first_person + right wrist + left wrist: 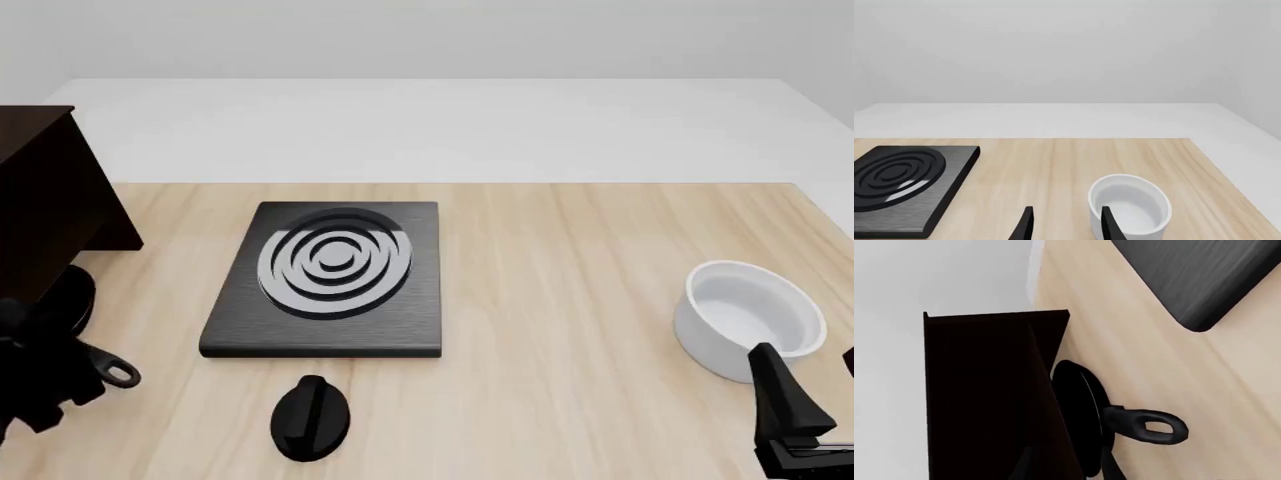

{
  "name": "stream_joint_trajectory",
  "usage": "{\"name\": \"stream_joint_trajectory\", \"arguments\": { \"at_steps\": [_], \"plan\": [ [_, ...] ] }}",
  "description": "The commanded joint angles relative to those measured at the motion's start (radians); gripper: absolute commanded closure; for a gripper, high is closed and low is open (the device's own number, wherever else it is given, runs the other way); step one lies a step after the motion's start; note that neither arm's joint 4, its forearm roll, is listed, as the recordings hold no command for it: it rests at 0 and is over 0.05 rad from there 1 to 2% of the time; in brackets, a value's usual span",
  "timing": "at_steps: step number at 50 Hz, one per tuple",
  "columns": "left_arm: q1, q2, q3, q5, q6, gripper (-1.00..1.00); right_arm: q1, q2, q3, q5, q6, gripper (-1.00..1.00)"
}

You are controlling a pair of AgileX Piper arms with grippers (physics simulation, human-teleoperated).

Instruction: Put the frying pan under the cabinet shelf.

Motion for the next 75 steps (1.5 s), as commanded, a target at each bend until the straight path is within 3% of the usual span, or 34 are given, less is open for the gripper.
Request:
{"name": "stream_joint_trajectory", "arguments": {
  "at_steps": [1,43,75],
  "plan": [
    [-0.016,-0.041,-0.005,0.032,-0.003,-1.00,0.000,0.000,0.000,0.000,0.000,-1.00],
    [-0.123,-0.275,-0.072,0.267,-0.078,-1.00,0.000,0.000,0.000,0.000,0.000,-1.00],
    [-0.200,-0.293,-0.096,0.251,-0.125,-1.00,0.000,0.000,0.000,0.000,0.000,-1.00]
  ]
}}
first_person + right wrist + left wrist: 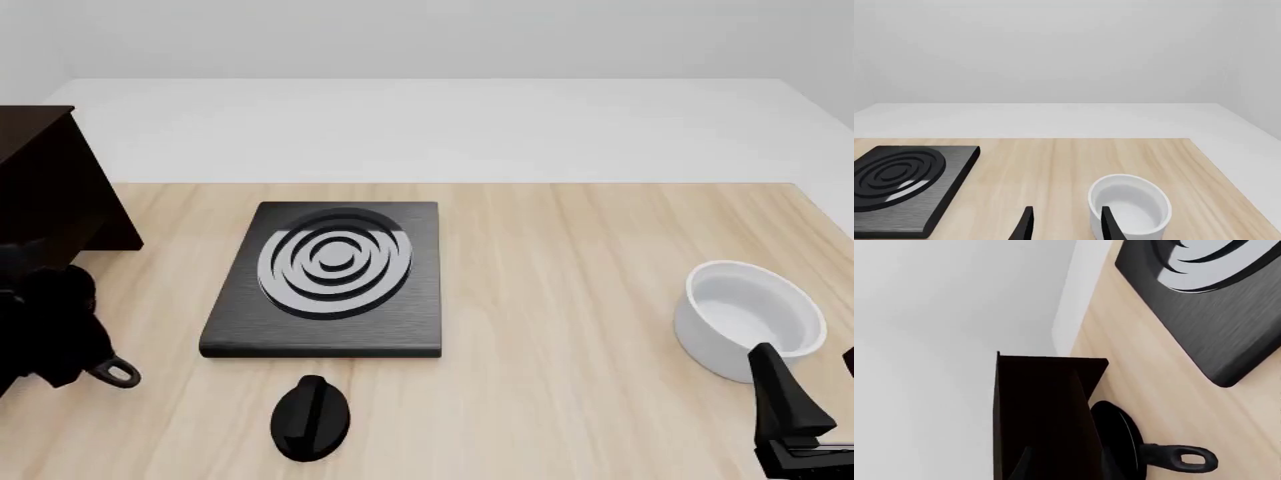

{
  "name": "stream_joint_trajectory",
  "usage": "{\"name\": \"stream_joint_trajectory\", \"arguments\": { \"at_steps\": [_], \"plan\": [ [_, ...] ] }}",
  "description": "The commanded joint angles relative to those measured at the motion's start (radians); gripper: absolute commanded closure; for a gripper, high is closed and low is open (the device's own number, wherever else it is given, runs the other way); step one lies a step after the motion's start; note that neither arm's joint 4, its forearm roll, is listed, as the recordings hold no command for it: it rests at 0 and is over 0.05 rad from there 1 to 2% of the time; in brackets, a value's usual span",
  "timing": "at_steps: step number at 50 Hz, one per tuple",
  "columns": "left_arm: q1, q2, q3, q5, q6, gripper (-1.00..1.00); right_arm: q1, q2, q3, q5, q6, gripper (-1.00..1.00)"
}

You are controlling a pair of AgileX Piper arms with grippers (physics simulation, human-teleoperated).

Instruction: Put the frying pan under the cabinet shelf.

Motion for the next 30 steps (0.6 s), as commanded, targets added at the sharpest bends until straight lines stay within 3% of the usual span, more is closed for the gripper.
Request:
{"name": "stream_joint_trajectory", "arguments": {
  "at_steps": [1,15,19,27,30],
  "plan": [
    [-0.016,0.009,0.002,-0.018,-0.008,-1.00,0.000,0.000,0.000,0.000,0.000,-1.00],
    [-0.062,0.060,0.028,-0.128,-0.034,-1.00,0.000,0.000,0.000,0.000,0.000,-1.00],
    [-0.096,0.033,-0.008,-0.144,-0.060,-1.00,0.000,0.000,0.000,0.000,0.000,-1.00],
    [-0.133,-0.031,0.007,-0.089,-0.091,-1.00,0.000,0.000,0.000,0.000,0.000,-1.00],
    [-0.185,-0.157,-0.013,-0.010,-0.122,-1.00,0.000,0.000,0.000,0.000,0.000,-1.00]
  ]
}}
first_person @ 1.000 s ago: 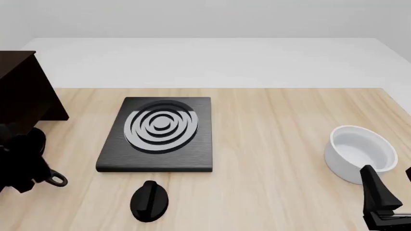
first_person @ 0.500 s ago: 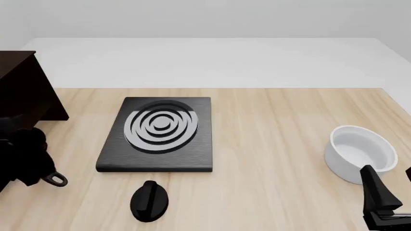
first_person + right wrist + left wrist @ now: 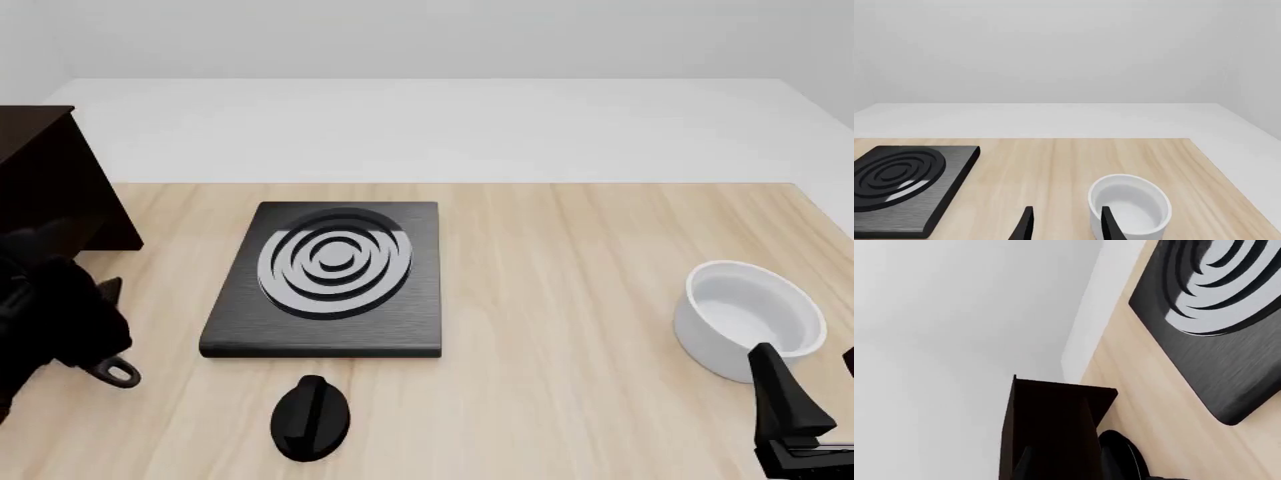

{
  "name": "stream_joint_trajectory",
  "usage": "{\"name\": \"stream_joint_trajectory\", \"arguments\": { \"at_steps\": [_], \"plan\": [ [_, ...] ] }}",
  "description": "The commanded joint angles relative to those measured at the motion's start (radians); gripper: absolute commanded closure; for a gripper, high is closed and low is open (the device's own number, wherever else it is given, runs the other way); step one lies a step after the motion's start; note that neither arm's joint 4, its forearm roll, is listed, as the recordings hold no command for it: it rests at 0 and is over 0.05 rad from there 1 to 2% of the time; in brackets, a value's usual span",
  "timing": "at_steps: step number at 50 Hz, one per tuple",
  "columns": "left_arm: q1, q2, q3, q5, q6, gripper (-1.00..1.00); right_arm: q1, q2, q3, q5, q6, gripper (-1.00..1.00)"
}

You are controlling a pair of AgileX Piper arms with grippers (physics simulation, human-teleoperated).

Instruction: Put the frying pan under the cabinet shelf.

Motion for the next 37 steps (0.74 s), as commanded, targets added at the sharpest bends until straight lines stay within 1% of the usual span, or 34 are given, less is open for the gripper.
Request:
{"name": "stream_joint_trajectory", "arguments": {
  "at_steps": [1,2,3,4,7,8,9,10,11,12,14,15,16,18,19,20,21,22,23,24,26,27,28,30,33,35,37],
  "plan": [
    [-0.102,-0.194,-0.033,0.111,-0.083,-1.00,0.000,0.000,0.000,0.000,0.000,-1.00],
    [-0.122,-0.235,-0.040,0.128,-0.110,-1.00,0.000,0.000,0.000,0.000,0.000,-1.00],
    [-0.147,-0.273,-0.034,0.124,-0.121,-1.00,0.000,0.000,0.000,0.000,0.000,-1.00],
    [-0.175,-0.316,-0.038,0.130,-0.156,-1.00,0.000,0.000,0.000,0.000,0.000,-1.00],
    [-0.175,-0.317,-0.038,0.130,-0.156,-1.00,0.000,0.000,0.000,0.000,0.000,-1.00],
    [-0.255,-0.419,-0.022,0.143,-0.267,-1.00,0.000,0.000,0.000,0.000,0.000,-1.00],
    [-0.267,-0.429,-0.023,0.152,-0.284,-1.00,0.000,0.000,0.000,0.000,0.000,-1.00],
    [-0.275,-0.433,-0.035,0.173,-0.316,-1.00,0.000,0.000,0.000,0.000,0.000,-1.00],
    [-0.275,-0.428,-0.038,0.170,-0.326,-1.00,0.000,0.000,0.000,0.000,0.000,-1.00],
    [-0.271,-0.410,-0.035,0.145,-0.331,-1.00,0.000,0.000,0.000,0.000,0.000,-1.00],
    [-0.274,-0.330,-0.004,0.052,-0.312,-1.00,0.000,0.000,0.000,0.000,0.000,-1.00],
    [-0.274,-0.313,-0.009,0.029,-0.320,-1.00,0.000,0.000,0.000,0.000,0.000,-1.00],
    [-0.275,-0.278,-0.029,0.004,-0.346,-1.00,0.000,0.000,0.000,0.000,0.000,-1.00],
    [-0.277,-0.269,-0.030,-0.007,-0.350,-1.00,0.000,0.000,0.000,0.000,0.000,-1.00],
    [-0.280,-0.252,-0.030,-0.046,-0.352,-1.00,0.000,0.000,0.000,0.000,0.000,-1.00],
    [-0.286,-0.233,-0.036,-0.043,-0.368,-1.00,0.000,0.000,0.000,0.000,0.000,-1.00],
    [-0.286,-0.232,-0.036,-0.043,-0.368,-1.00,0.000,0.000,0.000,0.000,0.000,-1.00],
    [-0.299,-0.223,-0.046,-0.063,-0.413,-1.00,0.000,0.000,0.000,0.000,0.000,-1.00],
    [-0.299,-0.223,-0.046,-0.063,-0.413,-1.00,0.000,0.000,0.000,0.000,0.000,-1.00],
    [-0.296,-0.196,-0.026,-0.097,-0.395,-1.00,0.000,0.000,0.000,0.000,0.000,-1.00],
    [-0.296,-0.193,-0.017,-0.115,-0.418,-1.00,0.000,0.000,0.000,0.000,0.000,-1.00],
    [-0.287,-0.207,-0.019,-0.119,-0.428,-1.00,0.000,0.000,0.000,0.000,0.000,-1.00],
    [-0.285,-0.223,-0.014,-0.092,-0.426,-1.00,0.000,0.000,0.000,0.000,0.000,-1.00],
    [-0.278,-0.266,-0.021,-0.055,-0.473,-1.00,0.000,0.000,0.000,0.000,0.000,-1.00],
    [-0.271,-0.277,0.001,-0.063,-0.465,-1.00,0.000,0.000,0.000,0.000,0.000,-1.00],
    [-0.266,-0.289,-0.003,-0.043,-0.487,-1.00,0.000,0.000,0.000,0.000,0.000,-1.00],
    [-0.265,-0.298,0.007,-0.047,-0.479,-1.00,0.000,0.000,0.000,0.000,0.000,-1.00]
  ]
}}
